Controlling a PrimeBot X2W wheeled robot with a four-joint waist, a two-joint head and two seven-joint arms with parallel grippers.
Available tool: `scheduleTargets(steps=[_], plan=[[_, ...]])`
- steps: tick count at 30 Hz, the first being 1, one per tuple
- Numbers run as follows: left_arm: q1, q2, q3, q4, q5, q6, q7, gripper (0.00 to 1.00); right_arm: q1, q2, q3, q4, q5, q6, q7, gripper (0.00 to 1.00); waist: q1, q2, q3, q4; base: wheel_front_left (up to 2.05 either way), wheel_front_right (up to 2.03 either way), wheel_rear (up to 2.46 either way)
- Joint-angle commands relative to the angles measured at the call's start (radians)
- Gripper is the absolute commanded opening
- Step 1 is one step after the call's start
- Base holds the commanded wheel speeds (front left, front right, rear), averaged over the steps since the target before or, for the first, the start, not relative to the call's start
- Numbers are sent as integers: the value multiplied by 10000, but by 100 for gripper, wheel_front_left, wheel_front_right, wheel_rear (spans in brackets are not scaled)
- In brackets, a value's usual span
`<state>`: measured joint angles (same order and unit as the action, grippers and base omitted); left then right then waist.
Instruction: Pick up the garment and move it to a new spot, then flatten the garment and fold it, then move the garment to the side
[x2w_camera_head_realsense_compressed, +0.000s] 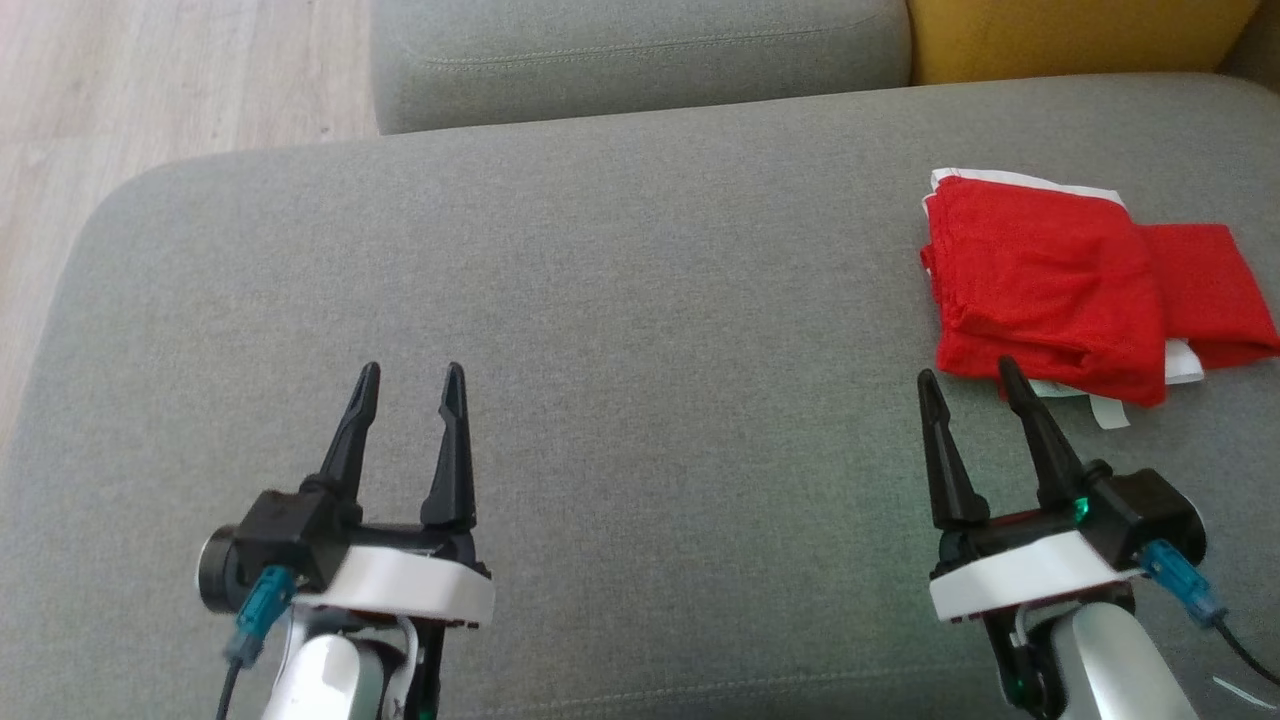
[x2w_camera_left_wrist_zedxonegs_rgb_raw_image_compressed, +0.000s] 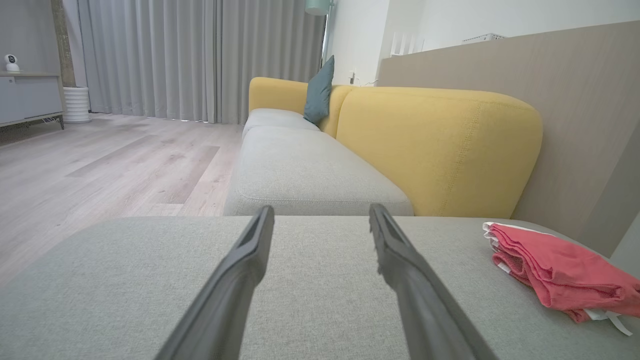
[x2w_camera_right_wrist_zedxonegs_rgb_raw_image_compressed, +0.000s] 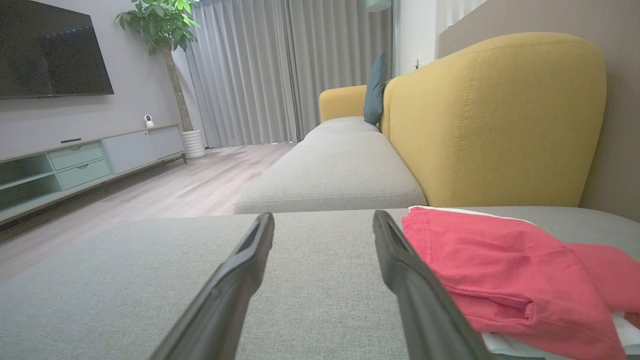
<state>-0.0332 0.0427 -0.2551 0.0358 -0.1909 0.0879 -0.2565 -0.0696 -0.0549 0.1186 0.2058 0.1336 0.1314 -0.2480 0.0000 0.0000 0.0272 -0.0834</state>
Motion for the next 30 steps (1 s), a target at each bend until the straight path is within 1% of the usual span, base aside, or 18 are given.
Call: scheduleTargets(steps=[1,4,10,15,20,30], plan=[[-246,75,366,-348,-67,17,-53,100,-252,46,196,-377,66,-7,-134,100,0,0,-2,5,0,0,0],[-232,75,386,-312,-94,4,-53,100,-246,46,177,-409,92,-7,-135,100,0,0,16,22,0,0,0],[-173,75,490,-412,-393,-233,-53,100,-245,47,190,-432,92,-7,-136,100,0,0,24,57,0,0,0],[-138,75,636,-630,-165,-308,-53,100,-261,47,204,-449,121,-7,-136,100,0,0,43,66,0,0,0],[-58,75,666,-710,-452,-509,-53,100,-249,47,413,-504,209,-7,-137,100,0,0,22,63,0,0,0],[-7,75,716,-776,-646,-480,-53,100,-223,47,400,-471,263,-7,-137,100,0,0,-10,98,0,0,0]])
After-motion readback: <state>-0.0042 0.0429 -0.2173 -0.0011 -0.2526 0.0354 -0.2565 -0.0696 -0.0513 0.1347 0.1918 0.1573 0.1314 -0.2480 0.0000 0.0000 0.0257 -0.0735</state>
